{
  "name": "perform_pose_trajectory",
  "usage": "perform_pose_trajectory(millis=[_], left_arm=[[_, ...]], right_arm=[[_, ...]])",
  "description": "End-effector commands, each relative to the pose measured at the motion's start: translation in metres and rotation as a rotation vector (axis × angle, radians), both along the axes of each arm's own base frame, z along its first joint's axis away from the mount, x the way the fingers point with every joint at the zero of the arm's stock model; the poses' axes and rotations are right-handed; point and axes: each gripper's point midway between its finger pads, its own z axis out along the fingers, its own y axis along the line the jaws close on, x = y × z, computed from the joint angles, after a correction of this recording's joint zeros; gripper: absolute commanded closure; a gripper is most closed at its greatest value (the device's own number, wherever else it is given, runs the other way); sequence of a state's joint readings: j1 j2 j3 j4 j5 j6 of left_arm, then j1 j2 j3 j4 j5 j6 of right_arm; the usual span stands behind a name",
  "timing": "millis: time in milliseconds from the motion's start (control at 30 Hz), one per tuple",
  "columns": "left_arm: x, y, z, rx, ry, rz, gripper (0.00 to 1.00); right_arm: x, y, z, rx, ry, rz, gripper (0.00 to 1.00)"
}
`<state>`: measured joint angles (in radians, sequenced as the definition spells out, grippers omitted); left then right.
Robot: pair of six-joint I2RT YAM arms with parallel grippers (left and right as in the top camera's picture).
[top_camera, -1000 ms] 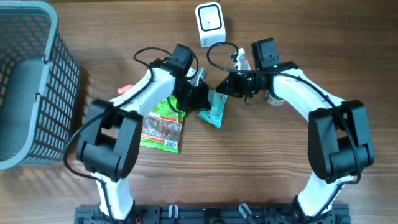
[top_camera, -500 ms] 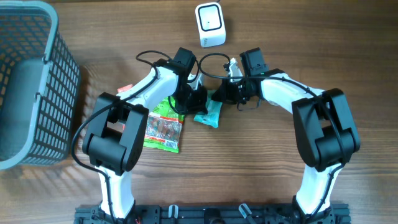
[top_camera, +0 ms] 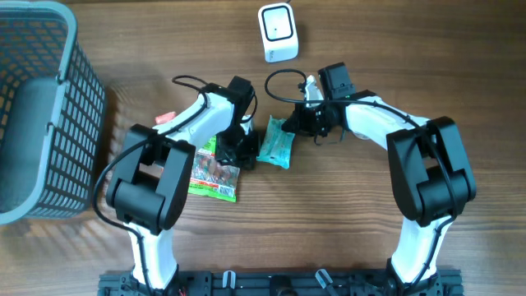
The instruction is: Scan the item barcode
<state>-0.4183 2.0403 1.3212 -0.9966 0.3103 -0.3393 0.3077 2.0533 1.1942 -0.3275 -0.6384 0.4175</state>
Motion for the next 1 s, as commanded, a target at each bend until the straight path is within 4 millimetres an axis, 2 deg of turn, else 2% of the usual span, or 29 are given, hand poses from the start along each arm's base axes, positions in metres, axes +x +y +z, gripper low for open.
perform_pose_trajectory(millis=[0, 100, 233, 300, 533, 633, 800, 967], left_arm=[[0.033, 0.007, 0.042, 0.027, -0.207, 0.04, 0.96], [0.046, 0.0, 0.055, -0.013, -0.274, 0.064, 0.96], [0.055, -0.017, 0.048, -0.095, -0.281, 0.066, 0.96], [0.067, -0.027, 0.039, -0.14, -0.304, 0.066, 0.96], [0.089, -0.058, 0.019, -0.292, -0.336, 0.055, 0.96], [0.096, -0.062, 0.019, -0.305, -0.361, 0.053, 0.96], [0.094, -0.06, 0.018, -0.3, -0.353, 0.053, 0.96], [0.121, -0.049, 0.053, -0.322, -0.44, 0.097, 0.96]], right_arm=[[0.015, -0.004, 0.004, -0.019, -0.063, 0.018, 0.96], [0.015, 0.007, 0.045, 0.066, -0.117, 0.046, 0.96], [0.002, 0.016, 0.085, 0.161, -0.132, 0.097, 0.96], [-0.013, 0.021, 0.096, 0.219, -0.092, 0.136, 0.96], [-0.048, 0.018, 0.071, 0.199, 0.046, 0.153, 0.96], [-0.061, 0.024, 0.057, 0.199, 0.051, 0.172, 0.96], [-0.069, 0.026, 0.036, 0.154, 0.068, 0.131, 0.96], [-0.072, 0.022, 0.026, 0.113, 0.075, 0.117, 0.96]])
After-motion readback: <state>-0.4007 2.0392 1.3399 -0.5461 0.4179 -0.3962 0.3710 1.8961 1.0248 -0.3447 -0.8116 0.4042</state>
